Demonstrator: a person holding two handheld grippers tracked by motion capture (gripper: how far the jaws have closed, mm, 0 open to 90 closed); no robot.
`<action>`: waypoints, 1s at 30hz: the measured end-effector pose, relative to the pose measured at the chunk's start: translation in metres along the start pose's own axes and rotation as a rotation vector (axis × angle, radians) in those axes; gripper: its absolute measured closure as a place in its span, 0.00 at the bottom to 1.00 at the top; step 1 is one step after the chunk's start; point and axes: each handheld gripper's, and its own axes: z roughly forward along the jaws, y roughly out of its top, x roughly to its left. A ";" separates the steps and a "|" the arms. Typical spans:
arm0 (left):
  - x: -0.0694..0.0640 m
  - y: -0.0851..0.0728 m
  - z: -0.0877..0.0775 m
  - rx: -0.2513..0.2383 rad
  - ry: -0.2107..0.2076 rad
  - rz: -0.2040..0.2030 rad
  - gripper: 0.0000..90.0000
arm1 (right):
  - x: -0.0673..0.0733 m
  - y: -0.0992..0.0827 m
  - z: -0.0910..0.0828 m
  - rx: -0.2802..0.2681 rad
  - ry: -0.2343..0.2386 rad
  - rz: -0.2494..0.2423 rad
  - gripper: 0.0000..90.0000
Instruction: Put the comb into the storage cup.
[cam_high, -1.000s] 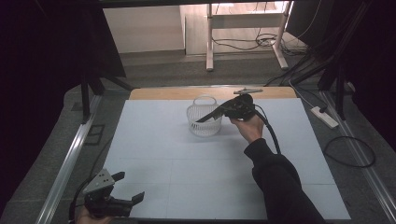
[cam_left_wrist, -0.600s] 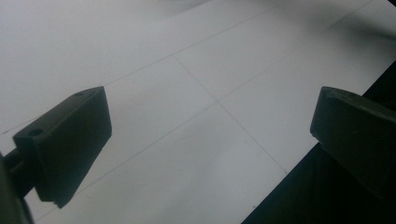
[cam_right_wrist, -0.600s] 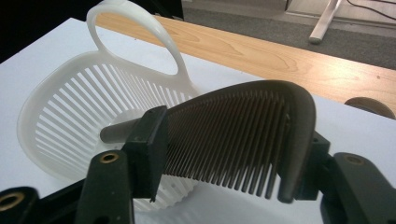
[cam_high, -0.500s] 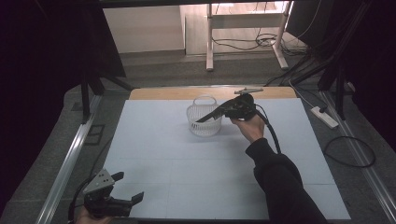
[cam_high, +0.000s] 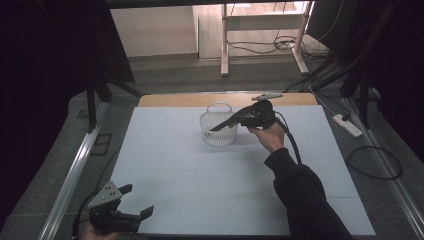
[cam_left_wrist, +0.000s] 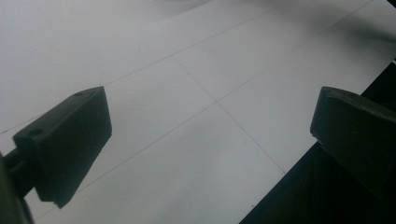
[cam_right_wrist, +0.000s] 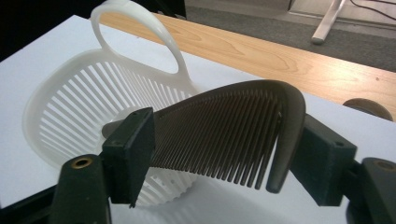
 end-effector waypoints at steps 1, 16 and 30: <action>0.000 0.000 0.000 0.000 0.000 0.000 0.00 | 0.000 0.000 -0.001 -0.001 0.007 0.000 0.30; 0.000 0.000 0.000 0.000 -0.001 0.005 0.00 | -0.001 0.003 -0.009 -0.006 0.044 -0.009 0.25; -0.001 0.000 0.000 0.000 -0.003 0.006 0.00 | 0.001 0.006 -0.020 -0.005 0.037 -0.045 0.21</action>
